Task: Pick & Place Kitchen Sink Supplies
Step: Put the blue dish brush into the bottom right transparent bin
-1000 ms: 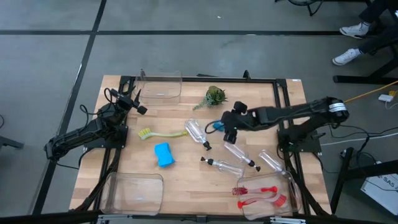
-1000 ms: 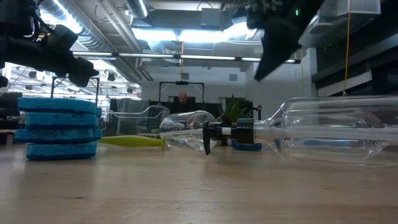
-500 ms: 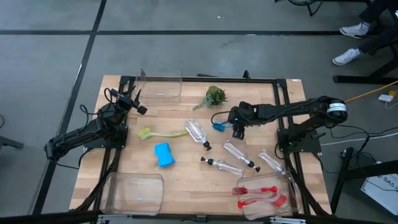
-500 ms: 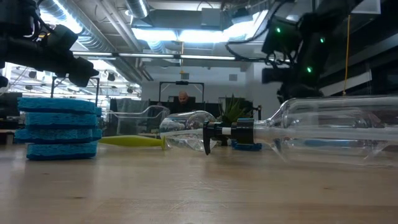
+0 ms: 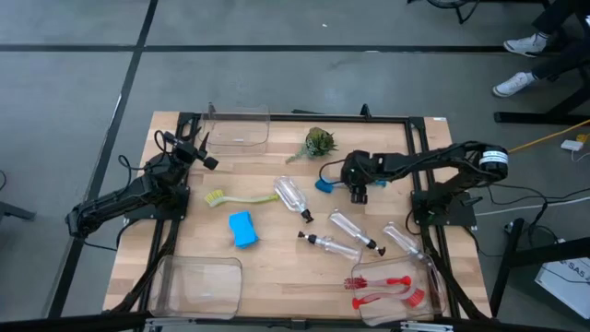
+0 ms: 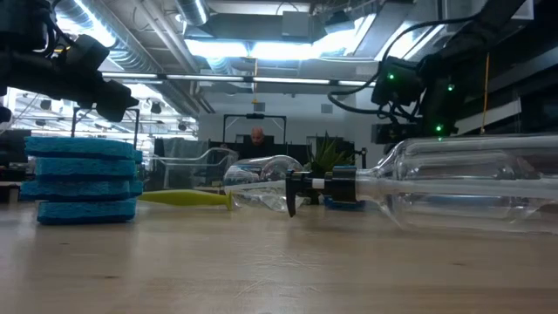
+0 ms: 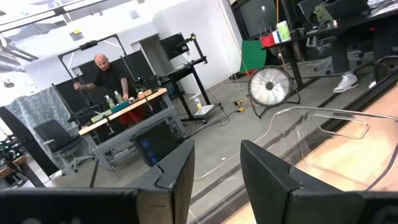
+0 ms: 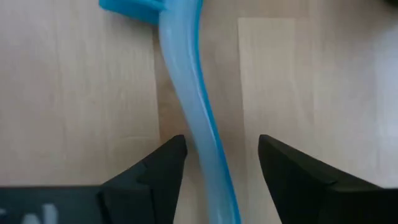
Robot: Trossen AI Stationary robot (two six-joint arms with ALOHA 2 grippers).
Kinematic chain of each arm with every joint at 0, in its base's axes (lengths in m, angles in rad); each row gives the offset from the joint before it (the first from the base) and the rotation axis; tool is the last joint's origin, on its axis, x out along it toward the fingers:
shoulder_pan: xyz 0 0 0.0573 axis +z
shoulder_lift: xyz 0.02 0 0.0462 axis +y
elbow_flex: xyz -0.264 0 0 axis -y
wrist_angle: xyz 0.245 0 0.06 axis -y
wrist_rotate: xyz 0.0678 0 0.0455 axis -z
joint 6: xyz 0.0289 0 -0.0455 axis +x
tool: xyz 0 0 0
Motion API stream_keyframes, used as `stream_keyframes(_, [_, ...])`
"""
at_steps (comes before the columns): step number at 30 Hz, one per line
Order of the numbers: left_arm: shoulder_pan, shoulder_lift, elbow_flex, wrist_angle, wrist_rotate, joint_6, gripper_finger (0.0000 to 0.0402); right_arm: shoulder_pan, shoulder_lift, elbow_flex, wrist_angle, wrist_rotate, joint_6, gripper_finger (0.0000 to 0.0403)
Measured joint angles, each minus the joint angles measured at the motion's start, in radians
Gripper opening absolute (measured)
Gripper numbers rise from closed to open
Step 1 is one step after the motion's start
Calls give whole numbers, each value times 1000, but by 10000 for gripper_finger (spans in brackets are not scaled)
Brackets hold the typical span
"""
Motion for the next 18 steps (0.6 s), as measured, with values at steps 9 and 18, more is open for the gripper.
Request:
stream_keyframes(9, [0, 0, 0, 0, 0, 0, 125, 4, 17, 32, -32, -30, 60, 45])
stream_keyframes(18, [0, 0, 0, 0, 0, 0, 125, 65, 4, 117, -60, -49, 370, 44])
